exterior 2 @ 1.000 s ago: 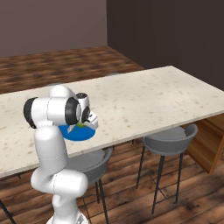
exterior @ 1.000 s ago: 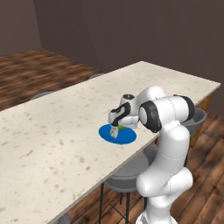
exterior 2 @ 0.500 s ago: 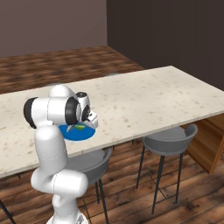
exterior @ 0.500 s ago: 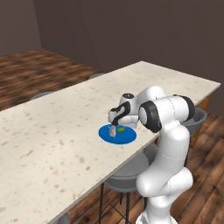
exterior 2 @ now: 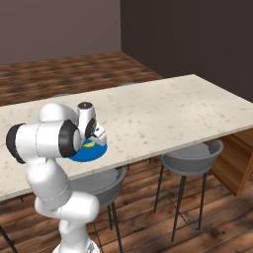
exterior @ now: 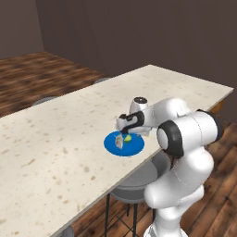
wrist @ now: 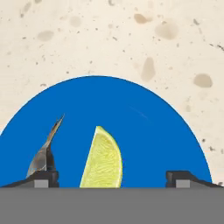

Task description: Take the lemon wedge from the fridge and place it on the plate with fish on the dining counter.

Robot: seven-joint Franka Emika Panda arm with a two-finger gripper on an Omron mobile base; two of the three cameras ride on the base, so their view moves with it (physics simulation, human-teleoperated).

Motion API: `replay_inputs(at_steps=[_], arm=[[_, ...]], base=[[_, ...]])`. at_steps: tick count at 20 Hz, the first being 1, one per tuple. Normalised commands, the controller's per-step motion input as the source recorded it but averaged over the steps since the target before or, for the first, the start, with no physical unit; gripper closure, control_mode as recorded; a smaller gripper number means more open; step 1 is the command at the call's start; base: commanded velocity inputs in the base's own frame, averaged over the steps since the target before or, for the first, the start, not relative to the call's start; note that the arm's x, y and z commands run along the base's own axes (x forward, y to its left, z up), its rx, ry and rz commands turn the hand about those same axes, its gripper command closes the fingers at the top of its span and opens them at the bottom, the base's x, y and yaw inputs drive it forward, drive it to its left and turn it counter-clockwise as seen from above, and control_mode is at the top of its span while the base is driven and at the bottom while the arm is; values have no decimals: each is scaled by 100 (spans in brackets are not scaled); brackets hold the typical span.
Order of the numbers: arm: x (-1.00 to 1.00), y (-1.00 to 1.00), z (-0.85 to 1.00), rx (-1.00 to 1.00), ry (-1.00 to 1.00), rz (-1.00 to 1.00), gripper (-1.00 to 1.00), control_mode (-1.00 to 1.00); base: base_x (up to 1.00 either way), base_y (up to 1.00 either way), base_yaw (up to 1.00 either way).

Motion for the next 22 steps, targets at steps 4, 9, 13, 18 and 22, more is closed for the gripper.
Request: replay_inputs(at_steps=[4,9,13,18,22], arm=[[-100,24,5,-3,-20,11,-100,-100],[-100,7,87,0,-48,0,-100,-100],[-93,-36,72,5,-41,6,-100,-100],[-100,12,26,0,-33,8,-100,-100],[-100,12,48,0,-66,0,-100,-100]], base=[[0,0,0],[0,0,0],[0,0,0],[0,0,0],[0,0,0]])
